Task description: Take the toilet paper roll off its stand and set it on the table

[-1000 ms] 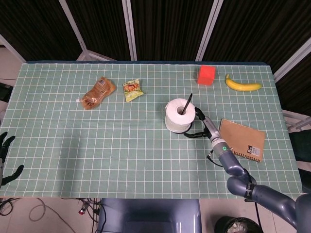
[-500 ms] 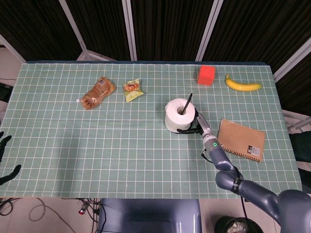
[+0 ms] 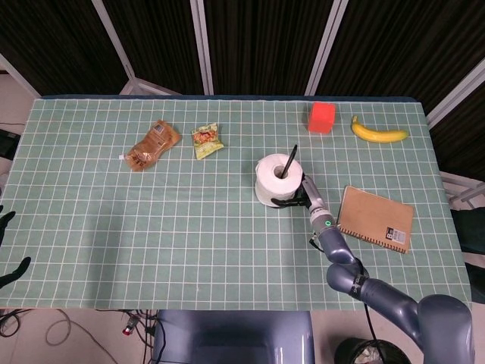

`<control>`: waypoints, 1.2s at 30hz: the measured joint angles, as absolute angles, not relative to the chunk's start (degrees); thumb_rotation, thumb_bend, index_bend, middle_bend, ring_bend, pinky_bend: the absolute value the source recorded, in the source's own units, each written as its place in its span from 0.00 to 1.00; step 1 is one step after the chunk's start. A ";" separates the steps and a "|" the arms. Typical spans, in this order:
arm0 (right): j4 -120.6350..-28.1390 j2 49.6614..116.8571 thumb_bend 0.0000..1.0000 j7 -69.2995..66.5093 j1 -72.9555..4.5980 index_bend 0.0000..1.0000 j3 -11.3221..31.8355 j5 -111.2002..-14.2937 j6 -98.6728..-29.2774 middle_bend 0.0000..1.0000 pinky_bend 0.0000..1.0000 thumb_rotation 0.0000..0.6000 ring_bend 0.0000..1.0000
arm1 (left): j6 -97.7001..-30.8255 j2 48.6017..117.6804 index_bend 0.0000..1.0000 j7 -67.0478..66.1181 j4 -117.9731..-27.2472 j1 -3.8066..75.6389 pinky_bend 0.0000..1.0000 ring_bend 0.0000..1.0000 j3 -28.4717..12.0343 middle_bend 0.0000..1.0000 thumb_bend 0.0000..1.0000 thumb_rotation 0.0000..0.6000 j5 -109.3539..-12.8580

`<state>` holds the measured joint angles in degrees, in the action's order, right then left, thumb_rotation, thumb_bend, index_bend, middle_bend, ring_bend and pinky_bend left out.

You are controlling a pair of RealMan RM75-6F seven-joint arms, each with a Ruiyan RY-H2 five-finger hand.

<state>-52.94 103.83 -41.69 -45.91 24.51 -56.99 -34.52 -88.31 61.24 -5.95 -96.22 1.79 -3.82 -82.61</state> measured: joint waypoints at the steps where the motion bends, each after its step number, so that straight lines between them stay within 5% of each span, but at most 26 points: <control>1: -52.66 104.08 0.00 -41.49 -45.98 0.03 24.62 -56.92 -34.73 0.04 0.00 1.00 0.04 | -88.30 61.23 0.13 -5.92 -96.21 1.79 0.03 0.00 -3.83 0.00 0.22 1.00 -82.59; 17: -50.85 106.85 0.00 -38.32 -46.24 0.30 27.20 -54.53 -37.13 0.30 0.11 1.00 0.35 | -88.36 60.95 0.14 -5.60 -96.27 1.67 0.03 0.00 -3.81 0.00 0.22 1.00 -82.51; 28: -55.77 104.69 0.00 -38.58 -44.99 0.33 28.11 -56.87 -39.48 0.30 0.12 1.00 0.35 | -88.64 60.80 0.14 -5.37 -96.27 1.50 0.03 0.00 -3.88 0.00 0.22 1.00 -82.43; 36: -68.25 95.96 0.00 -35.54 -43.53 0.33 29.63 -57.44 -40.67 0.30 0.12 1.00 0.35 | -88.94 60.80 0.14 -5.50 -96.41 1.37 0.03 0.00 -3.69 0.00 0.22 1.00 -82.94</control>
<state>-68.25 95.96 -35.54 -43.53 29.63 -57.44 -40.67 -88.94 60.80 -5.50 -96.41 1.37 -3.69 -82.94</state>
